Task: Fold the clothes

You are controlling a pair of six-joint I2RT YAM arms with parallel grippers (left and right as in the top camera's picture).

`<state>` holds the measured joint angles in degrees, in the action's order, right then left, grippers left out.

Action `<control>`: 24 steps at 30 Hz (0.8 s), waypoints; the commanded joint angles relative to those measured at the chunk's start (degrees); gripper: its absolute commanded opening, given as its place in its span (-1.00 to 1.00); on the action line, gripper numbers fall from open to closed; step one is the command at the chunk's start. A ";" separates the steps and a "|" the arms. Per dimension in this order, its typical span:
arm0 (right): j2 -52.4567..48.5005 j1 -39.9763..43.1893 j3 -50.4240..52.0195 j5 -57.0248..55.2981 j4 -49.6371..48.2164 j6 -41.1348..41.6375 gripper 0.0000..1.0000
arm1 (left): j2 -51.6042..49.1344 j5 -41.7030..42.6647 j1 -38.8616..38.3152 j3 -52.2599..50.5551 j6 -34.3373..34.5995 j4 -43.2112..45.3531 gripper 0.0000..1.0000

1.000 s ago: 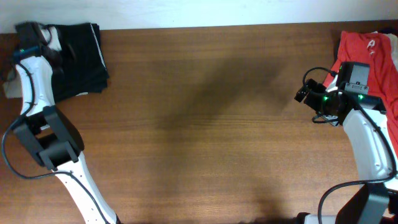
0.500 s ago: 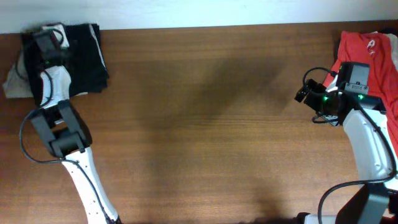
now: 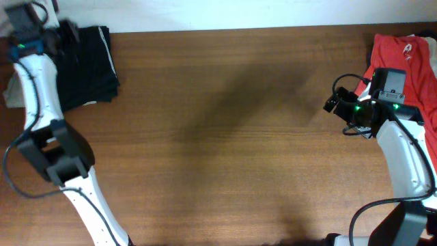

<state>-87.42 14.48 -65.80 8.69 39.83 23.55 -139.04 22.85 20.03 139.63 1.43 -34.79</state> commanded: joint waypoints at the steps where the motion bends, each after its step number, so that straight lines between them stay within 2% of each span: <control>1: -0.09 -0.15 -0.42 -0.31 -0.13 -0.13 0.97 | 9.33 18.34 -0.48 1.68 -0.33 -4.66 0.33; 2: -0.09 -0.15 -0.42 -0.33 -0.13 -0.13 0.97 | 10.56 18.97 -0.55 1.68 -0.33 -6.25 0.98; 8: -0.09 -0.15 -0.42 -0.33 -0.13 -0.13 0.97 | 11.23 18.95 -0.66 1.66 -0.33 -10.78 0.98; 14: 0.37 -0.20 -0.42 -0.33 -0.13 -0.13 0.97 | 11.23 18.93 -0.66 1.62 -0.33 -11.17 0.98; 18: 5.22 -0.22 -0.42 -0.31 -0.13 -0.13 0.97 | 11.23 18.93 -0.66 1.62 -0.35 -11.17 0.98; 24: 17.55 -0.22 -0.42 -0.31 -0.13 -0.13 0.97 | 11.23 18.91 -0.66 1.62 -0.35 -11.17 0.98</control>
<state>-76.51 14.48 -65.78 8.67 39.83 23.59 -127.31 40.56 19.40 141.53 1.34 -46.04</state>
